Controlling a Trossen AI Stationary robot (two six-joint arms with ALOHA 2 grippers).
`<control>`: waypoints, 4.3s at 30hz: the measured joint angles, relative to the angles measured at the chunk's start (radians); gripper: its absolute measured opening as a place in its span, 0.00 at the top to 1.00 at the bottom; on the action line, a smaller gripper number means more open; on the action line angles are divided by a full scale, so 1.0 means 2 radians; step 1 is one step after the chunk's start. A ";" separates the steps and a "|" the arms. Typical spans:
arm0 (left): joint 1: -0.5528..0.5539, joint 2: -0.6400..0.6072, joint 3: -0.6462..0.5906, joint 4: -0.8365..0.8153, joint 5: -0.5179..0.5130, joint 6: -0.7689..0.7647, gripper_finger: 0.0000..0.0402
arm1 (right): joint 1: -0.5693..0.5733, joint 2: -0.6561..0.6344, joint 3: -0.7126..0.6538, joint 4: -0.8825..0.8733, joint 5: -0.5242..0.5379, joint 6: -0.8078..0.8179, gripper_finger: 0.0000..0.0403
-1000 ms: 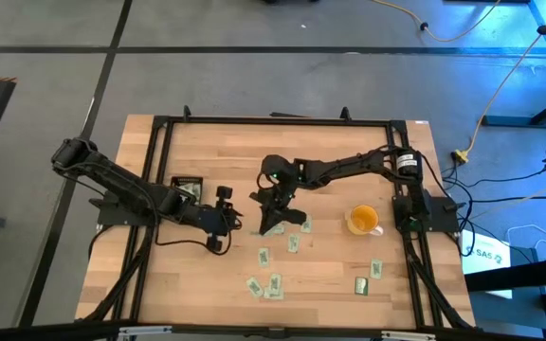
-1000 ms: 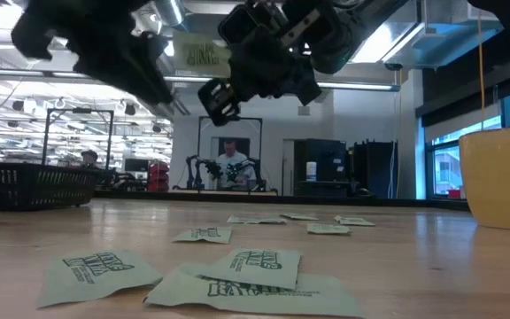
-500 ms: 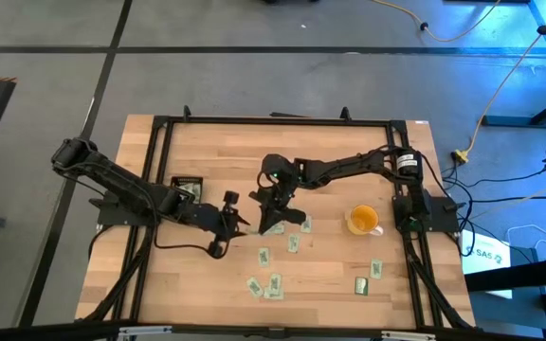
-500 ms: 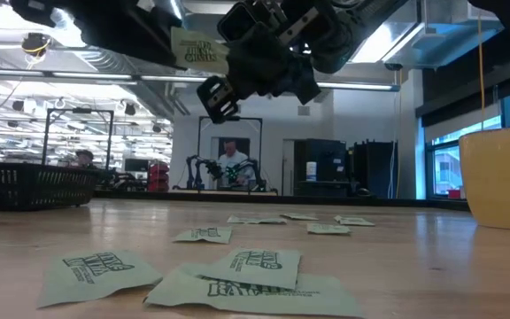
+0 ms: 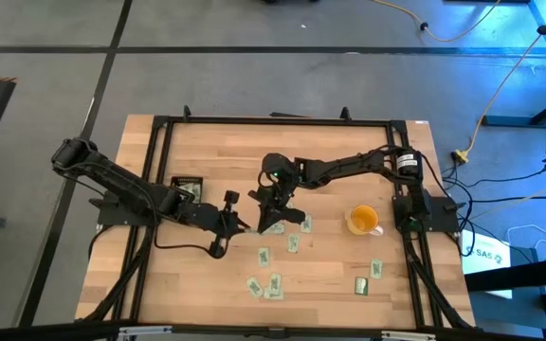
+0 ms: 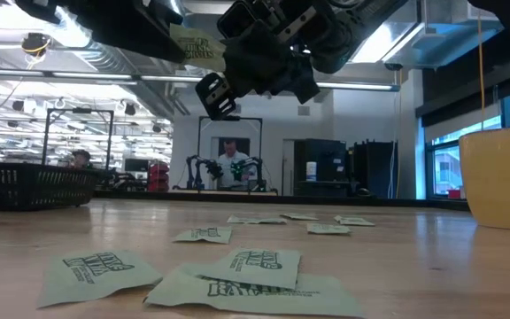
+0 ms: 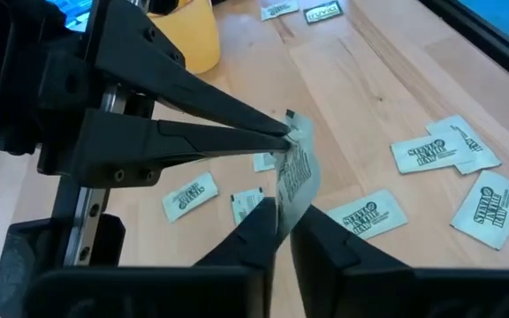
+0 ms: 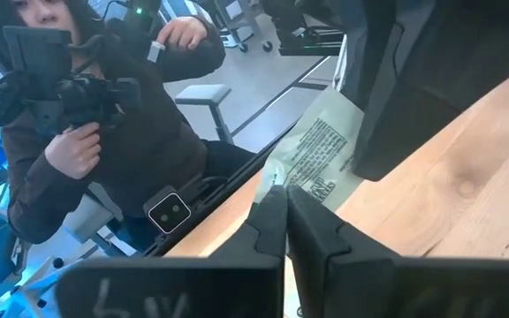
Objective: Pick and place Stevia / Truvia into bins
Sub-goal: Put the stevia packet into the black bin
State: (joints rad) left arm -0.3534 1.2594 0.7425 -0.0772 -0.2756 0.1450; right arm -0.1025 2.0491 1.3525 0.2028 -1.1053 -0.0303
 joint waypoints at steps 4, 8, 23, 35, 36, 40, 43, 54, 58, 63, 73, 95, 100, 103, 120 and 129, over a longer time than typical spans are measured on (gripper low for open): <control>0.000 0.000 0.000 -0.001 0.000 0.000 0.99 | 0.000 0.000 0.000 -0.002 0.000 0.001 0.94; 0.000 0.000 0.000 -0.008 0.001 -0.001 0.98 | 0.000 0.000 0.000 -0.004 -0.001 0.000 0.91; 0.000 0.000 0.021 -0.359 -0.216 -0.249 0.99 | -0.077 -0.001 0.000 -0.211 0.232 -0.014 0.83; -0.002 0.000 0.023 -0.622 -0.147 -0.589 0.99 | -0.087 -0.001 0.000 -0.209 0.247 -0.029 0.83; -0.002 0.000 0.023 -0.625 -0.146 -0.601 0.99 | -0.087 -0.001 0.000 -0.208 0.247 -0.029 0.83; 0.002 0.000 0.023 -0.623 -0.130 -0.616 0.99 | -0.087 -0.001 0.000 -0.207 0.247 -0.030 0.83; 0.009 0.009 0.021 -0.621 -0.113 -0.613 0.99 | -0.087 -0.001 0.000 -0.207 0.247 -0.030 0.83; 0.024 0.090 0.004 -0.620 -0.088 -0.583 0.98 | -0.087 -0.001 0.000 -0.208 0.246 -0.028 0.83; 0.024 0.094 0.004 -0.619 -0.087 -0.581 0.93 | -0.087 -0.001 0.000 -0.212 0.246 -0.018 0.83; 0.024 0.080 0.004 -0.619 -0.087 -0.575 0.84 | -0.088 -0.001 0.000 -0.212 0.246 0.001 0.83; 0.020 0.007 0.004 -0.590 -0.093 -0.544 0.76 | -0.088 -0.001 0.000 -0.198 0.246 0.006 0.83; -0.026 -0.078 -0.001 -0.317 -0.270 -0.378 0.78 | 0.031 -0.019 0.000 -0.367 0.565 -0.142 0.83; -0.024 -0.074 -0.002 -0.315 -0.289 -0.363 0.78 | 0.049 -0.019 0.000 -0.400 0.588 -0.080 0.83; -0.024 -0.074 -0.002 -0.315 -0.290 -0.370 0.78 | 0.049 -0.019 0.000 -0.410 0.588 -0.044 0.83; -0.024 -0.074 -0.002 -0.315 -0.289 -0.393 0.79 | 0.048 -0.017 -0.018 -0.386 0.588 -0.014 0.83; -0.024 -0.074 -0.002 -0.315 -0.288 -0.393 0.79 | 0.048 -0.020 -0.055 -0.359 0.589 -0.028 0.85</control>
State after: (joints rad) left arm -0.4023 1.1110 0.7395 -0.7067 -0.8516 -0.6411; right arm -0.0059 2.0092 1.2422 -0.5154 0.0734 -0.0873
